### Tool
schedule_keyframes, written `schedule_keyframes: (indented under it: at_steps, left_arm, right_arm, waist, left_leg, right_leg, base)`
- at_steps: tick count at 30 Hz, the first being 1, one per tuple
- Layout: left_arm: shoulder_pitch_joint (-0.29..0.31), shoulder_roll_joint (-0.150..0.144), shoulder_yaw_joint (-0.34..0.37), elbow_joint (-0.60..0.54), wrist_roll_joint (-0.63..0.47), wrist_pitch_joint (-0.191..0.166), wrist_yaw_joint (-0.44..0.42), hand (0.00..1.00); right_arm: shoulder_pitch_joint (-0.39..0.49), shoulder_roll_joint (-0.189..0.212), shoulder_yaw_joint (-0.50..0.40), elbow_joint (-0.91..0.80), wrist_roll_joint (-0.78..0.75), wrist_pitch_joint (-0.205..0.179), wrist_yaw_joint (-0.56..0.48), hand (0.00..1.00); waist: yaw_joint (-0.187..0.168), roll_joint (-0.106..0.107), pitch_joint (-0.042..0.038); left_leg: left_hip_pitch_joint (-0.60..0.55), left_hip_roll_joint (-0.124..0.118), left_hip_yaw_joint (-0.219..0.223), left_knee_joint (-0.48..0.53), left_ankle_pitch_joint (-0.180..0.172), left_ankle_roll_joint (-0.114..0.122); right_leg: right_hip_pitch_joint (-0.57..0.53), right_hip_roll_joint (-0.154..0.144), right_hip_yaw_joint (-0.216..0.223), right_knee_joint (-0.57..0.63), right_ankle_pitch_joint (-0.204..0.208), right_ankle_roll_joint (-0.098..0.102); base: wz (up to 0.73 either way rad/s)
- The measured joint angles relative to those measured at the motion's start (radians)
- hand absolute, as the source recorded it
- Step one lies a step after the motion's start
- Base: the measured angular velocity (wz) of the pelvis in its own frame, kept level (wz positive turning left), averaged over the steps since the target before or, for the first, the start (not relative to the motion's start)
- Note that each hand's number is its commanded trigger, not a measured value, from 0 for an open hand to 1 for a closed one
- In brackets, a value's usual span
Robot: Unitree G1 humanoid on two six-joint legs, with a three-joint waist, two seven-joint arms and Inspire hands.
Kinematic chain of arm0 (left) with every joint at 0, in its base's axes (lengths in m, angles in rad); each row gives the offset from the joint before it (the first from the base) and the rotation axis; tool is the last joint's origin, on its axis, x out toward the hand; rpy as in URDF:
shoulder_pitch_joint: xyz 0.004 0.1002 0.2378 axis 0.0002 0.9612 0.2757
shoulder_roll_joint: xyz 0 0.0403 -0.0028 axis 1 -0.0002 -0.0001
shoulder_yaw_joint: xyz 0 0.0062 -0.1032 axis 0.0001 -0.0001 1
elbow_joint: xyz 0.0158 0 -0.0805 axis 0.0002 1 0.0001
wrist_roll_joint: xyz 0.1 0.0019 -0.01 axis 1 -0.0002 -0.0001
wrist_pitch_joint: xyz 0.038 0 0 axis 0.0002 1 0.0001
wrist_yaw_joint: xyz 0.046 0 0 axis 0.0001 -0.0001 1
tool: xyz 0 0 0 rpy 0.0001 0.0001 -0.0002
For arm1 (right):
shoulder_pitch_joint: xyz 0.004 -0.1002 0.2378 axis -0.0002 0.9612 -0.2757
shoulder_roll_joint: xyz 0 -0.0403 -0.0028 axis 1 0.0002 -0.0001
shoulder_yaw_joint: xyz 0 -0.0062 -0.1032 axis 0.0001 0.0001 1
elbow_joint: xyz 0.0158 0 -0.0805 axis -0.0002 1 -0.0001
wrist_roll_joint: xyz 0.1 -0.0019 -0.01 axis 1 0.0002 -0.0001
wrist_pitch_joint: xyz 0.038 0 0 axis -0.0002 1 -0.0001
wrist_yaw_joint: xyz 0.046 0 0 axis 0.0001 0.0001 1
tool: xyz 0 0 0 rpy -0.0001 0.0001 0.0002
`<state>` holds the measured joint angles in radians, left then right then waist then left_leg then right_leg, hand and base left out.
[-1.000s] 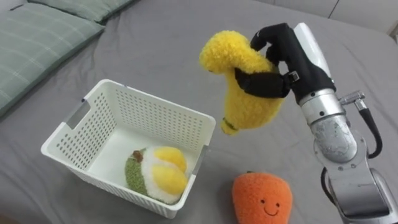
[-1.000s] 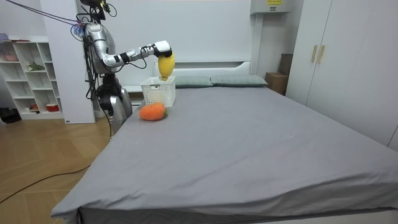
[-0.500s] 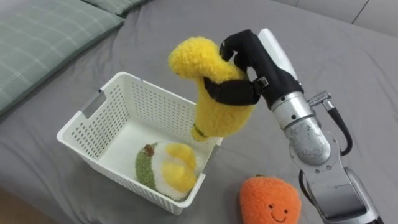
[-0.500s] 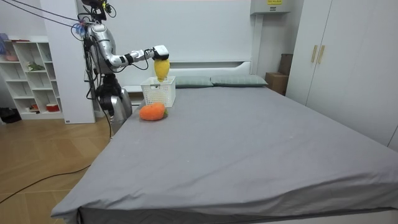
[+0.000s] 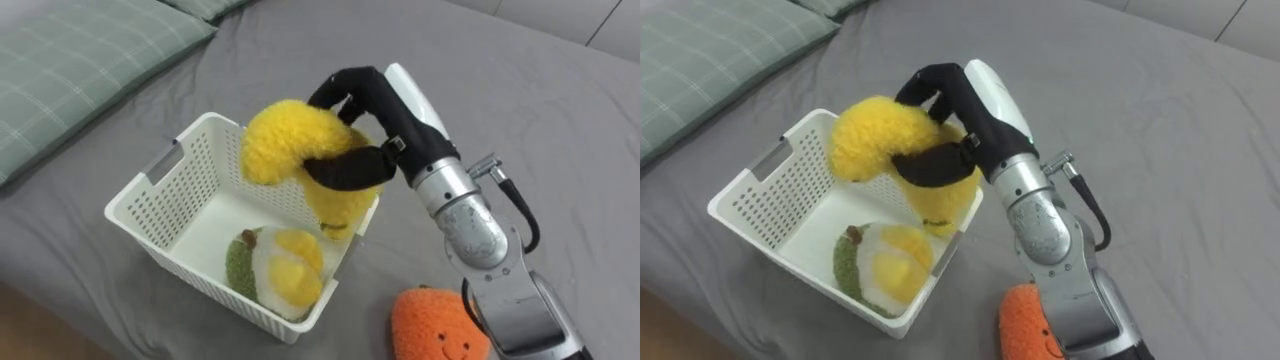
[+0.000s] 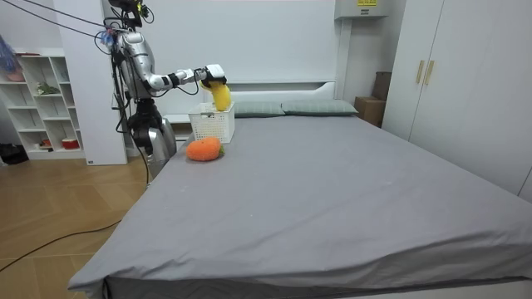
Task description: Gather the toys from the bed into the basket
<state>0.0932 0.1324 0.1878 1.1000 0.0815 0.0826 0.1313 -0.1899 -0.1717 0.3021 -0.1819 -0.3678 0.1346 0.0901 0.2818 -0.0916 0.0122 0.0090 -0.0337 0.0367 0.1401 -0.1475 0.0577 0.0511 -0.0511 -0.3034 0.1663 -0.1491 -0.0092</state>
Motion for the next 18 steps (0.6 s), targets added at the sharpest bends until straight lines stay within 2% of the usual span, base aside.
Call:
schedule_keyframes:
  at_steps: [8,14,18]
  left_arm:
    - [-0.004,0.0,-0.008,-0.002,0.0,-0.002,-0.006,0.0]
    - [-0.005,0.0,-0.008,-0.003,0.0,-0.003,-0.006,0.0]
    - [-0.005,0.001,-0.008,-0.004,0.0,-0.003,-0.006,0.0]
  right_arm:
    - [0.0,0.0,0.0,0.022,-0.001,-0.001,0.0,0.0]
    - [0.0,0.0,0.0,0.022,0.001,-0.001,0.0,0.0]
    - [0.0,0.0,0.0,0.022,0.001,-0.001,0.0,0.0]
  waist:
    - [-0.002,-0.003,-0.0022]
    - [-0.002,-0.011,-0.0077]
    - [-0.002,-0.01,-0.0071]
  left_leg:
    - [0.0,0.0,0.0,0.008,0.0,0.0]
    - [0.0,0.0,0.0,0.011,0.0,0.0]
    - [0.001,0.0,0.0,0.011,0.0,0.0]
  right_leg:
    - [0.0,0.0,0.0,0.001,0.0,0.0]
    - [0.001,0.0,-0.001,0.001,0.0,0.0]
    - [0.001,-0.001,-0.001,0.001,0.0,0.0]
  base:
    - [0.0]
    - [0.0]
    - [0.0]
